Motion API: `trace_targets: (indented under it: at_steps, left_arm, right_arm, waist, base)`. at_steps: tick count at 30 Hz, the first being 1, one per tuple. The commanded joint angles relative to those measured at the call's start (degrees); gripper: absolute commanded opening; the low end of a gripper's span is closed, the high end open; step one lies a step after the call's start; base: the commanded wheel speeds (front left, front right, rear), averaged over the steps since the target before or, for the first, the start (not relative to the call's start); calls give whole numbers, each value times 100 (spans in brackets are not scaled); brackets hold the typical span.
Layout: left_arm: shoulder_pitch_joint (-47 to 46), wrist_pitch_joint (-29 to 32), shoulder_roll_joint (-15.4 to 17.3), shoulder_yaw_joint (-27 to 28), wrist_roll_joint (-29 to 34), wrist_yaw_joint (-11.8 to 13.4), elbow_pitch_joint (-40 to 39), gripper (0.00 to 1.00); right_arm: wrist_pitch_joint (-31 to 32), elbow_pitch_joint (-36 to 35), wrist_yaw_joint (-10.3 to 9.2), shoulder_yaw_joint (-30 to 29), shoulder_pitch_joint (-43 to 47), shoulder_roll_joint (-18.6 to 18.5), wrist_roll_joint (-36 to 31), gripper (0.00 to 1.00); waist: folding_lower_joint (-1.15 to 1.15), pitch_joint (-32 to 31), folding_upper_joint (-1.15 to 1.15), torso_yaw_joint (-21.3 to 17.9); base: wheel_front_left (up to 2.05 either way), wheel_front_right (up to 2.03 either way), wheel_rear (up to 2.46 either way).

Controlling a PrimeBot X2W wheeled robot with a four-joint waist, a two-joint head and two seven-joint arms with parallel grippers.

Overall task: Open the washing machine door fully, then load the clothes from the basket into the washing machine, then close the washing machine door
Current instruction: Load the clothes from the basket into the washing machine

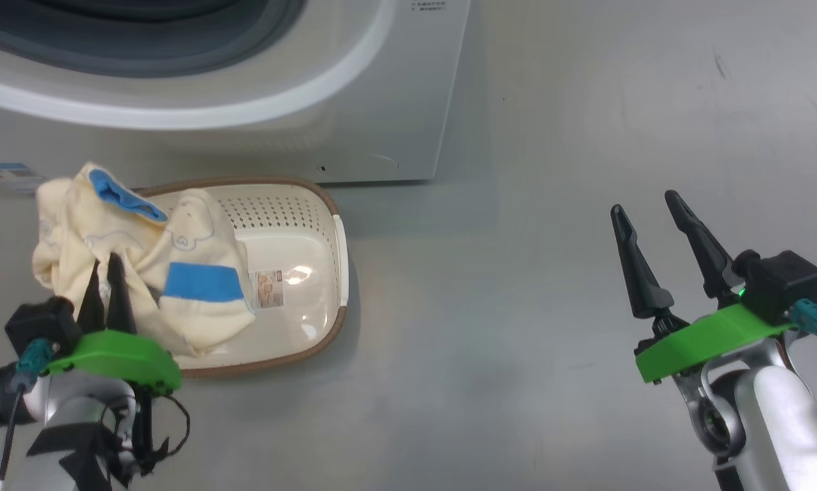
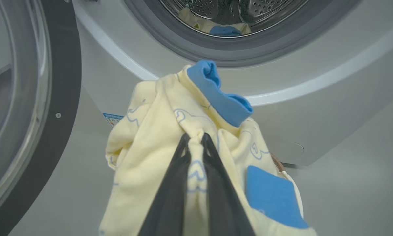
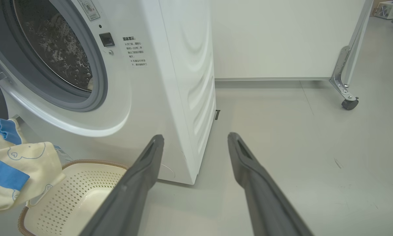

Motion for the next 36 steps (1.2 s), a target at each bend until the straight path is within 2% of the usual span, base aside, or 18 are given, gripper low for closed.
trace_targets:
  at_steps: [1,20,36]
  left_arm:
    - [73,-80,214,235,88,63,-257,0]
    - [1529,253,399,-11,238,494,-1801,0]
    - [1895,422,543,-81,241,626,-2301,0]
  right_arm:
    - [38,-146,58,72,82,-67,-22,100]
    - [355,-99,58,63,876,7,-39,100]
    - [567,-330,58,-11,1226,145,-101,100]
  waist:
    - [1,-328,0,81]
    - [1,-1714,0,279]
    - [1,-2056,0,340]
  base:
    - [0,0,0]
    - [0,0,0]
    - [0,0,0]
